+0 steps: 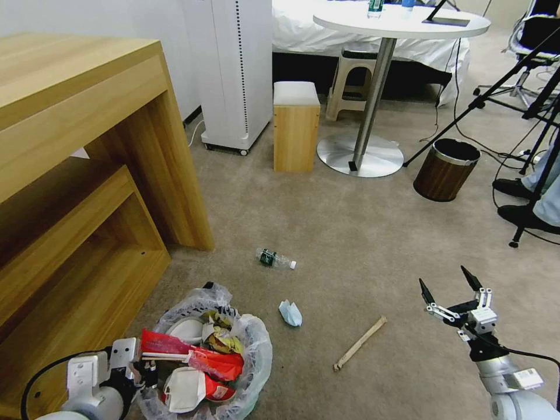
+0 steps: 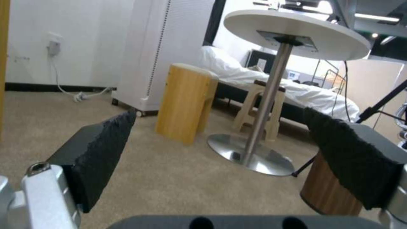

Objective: Pick up the trash bin and place the garbage on the floor into it.

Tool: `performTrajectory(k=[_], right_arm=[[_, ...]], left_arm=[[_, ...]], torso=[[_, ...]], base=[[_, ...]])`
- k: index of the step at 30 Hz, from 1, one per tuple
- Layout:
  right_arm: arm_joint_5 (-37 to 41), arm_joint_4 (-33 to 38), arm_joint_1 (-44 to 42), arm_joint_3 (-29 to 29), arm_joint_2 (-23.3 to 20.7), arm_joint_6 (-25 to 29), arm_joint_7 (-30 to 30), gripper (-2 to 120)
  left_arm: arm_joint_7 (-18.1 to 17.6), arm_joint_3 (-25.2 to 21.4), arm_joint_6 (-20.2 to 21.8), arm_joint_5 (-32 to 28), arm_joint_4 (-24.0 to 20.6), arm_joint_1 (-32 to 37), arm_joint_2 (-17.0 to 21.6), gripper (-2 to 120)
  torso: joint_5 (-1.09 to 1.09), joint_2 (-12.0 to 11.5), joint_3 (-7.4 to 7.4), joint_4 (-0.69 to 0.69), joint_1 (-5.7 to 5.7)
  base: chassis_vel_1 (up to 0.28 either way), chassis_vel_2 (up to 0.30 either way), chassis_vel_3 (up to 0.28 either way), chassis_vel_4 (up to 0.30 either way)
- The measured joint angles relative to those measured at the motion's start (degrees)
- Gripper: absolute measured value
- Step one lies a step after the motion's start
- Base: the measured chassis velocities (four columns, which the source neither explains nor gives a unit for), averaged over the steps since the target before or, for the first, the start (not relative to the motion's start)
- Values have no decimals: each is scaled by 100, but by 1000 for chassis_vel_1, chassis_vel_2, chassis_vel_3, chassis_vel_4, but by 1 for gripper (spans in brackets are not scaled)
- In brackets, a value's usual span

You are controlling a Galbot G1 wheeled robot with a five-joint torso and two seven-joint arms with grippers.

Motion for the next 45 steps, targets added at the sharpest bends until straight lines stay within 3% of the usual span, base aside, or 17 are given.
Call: performTrajectory(k=[14, 23, 26, 27, 30, 31, 34, 35, 38, 39, 42, 43, 45], right_arm=[[-79, -61, 107, -96, -41, 18, 153, 100], [-329, 34, 106, -228, -177, 78, 953, 100], [-554, 323, 37, -334, -509, -54, 1754, 100], [-554, 323, 37, -334, -509, -54, 1754, 100], [-229, 599, 85, -615, -1278, -430, 1934, 100], [-229, 599, 85, -615, -1278, -430, 1934, 100], [333, 597, 446, -1335, -2023, -776, 1863, 100], [333, 597, 446, -1335, -2023, -776, 1863, 100], [836, 123, 1348, -2537, -2822, -1048, 1763, 100], [836, 123, 1348, -2537, -2822, -1048, 1763, 100], [1524, -383, 2366, -3802, -3139, -1402, 1672, 100], [1524, -383, 2366, -3802, -3139, -1402, 1672, 100], [1922, -670, 2912, -4455, -3109, -1552, 1497, 100]], left_arm=[[10, 12, 2, 12, 40, -30, -30, 0], [13, 30, 3, 40, 81, -48, -84, 0], [10, 29, 4, 14, 61, -59, -85, 0], [10, 29, 4, 14, 61, -59, -85, 0], [11, -48, 9, -2, 49, -67, -134, 0], [11, -48, 9, -2, 49, -67, -134, 0], [37, -127, 14, 47, 37, -2, -230, 0], [37, -127, 14, 47, 37, -2, -230, 0], [58, -132, 19, 139, 27, 19, -386, 0], [58, -132, 19, 139, 27, 19, -386, 0], [101, -97, 22, 293, 105, 13, -516, 0], [101, -97, 22, 293, 105, 13, -516, 0], [108, -95, 25, 335, 168, 11, -536, 0]], torso=[[0, 0, 0, 0, 0], [2, 0, 0, 0, 0], [0, 0, 0, 0, 0], [0, 0, 0, 0, 0], [-2, 0, 0, -1, 0], [-2, 0, 0, -1, 0], [2, 0, 0, 0, 0], [2, 0, 0, 0, 0], [0, 0, 1, 1, 1], [0, 0, 1, 1, 1], [-1, -1, 1, 1, 1], [-1, -1, 1, 1, 1], [1, 0, 1, 0, 1]], base=[[-68, 67, 68, -68], [-25, 30, 27, -23], [0, 0, 0, 0], [0, 0, 0, 0], [0, 0, 0, 0], [0, 0, 0, 0], [0, 0, 0, 0], [0, 0, 0, 0], [0, 0, 0, 0], [0, 0, 0, 0], [0, 0, 0, 0], [0, 0, 0, 0], [0, 0, 0, 0]])
